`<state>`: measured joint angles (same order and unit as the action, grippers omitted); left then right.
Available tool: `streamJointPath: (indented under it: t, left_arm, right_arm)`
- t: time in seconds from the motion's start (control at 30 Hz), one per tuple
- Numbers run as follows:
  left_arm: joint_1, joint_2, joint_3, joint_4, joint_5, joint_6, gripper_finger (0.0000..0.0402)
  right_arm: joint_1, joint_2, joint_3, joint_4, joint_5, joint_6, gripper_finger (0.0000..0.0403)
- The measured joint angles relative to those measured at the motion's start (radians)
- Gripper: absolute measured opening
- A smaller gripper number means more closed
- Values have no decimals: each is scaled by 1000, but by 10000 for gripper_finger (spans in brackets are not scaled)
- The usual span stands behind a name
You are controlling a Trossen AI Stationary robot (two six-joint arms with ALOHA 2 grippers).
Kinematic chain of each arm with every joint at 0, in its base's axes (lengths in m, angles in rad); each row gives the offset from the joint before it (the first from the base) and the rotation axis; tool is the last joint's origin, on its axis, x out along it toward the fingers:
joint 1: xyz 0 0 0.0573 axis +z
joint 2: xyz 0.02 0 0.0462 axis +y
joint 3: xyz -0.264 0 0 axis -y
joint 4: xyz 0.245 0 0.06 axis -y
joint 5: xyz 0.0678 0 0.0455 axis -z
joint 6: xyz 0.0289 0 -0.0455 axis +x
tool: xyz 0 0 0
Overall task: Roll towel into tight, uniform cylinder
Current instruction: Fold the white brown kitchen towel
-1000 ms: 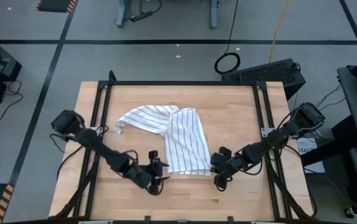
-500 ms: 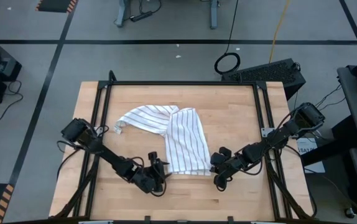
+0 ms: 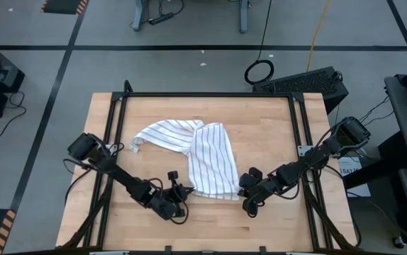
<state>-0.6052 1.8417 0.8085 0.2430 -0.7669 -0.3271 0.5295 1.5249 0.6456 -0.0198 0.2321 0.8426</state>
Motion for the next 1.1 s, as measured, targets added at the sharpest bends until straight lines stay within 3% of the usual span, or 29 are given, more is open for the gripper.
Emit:
streamJointPath:
  t: [0.37, 0.77, 0.93, 1.1]
  left_arm:
    - [-11, -12, 0, -112, -17, -127, 4]
    - [3, -12, 0, -131, -97, -245, 10]
    - [3, -12, 0, -123, -106, -270, 11]
    - [3, -12, 0, -110, -106, -270, 12]
  right_arm:
    - [40, 8, 0, 47, 3, 8, 13]
    - [115, 10, 0, 93, 12, -105, 124]
    - [207, 58, 0, 192, 246, -129, 129]
    - [219, 167, 0, 387, 290, -192, 90]
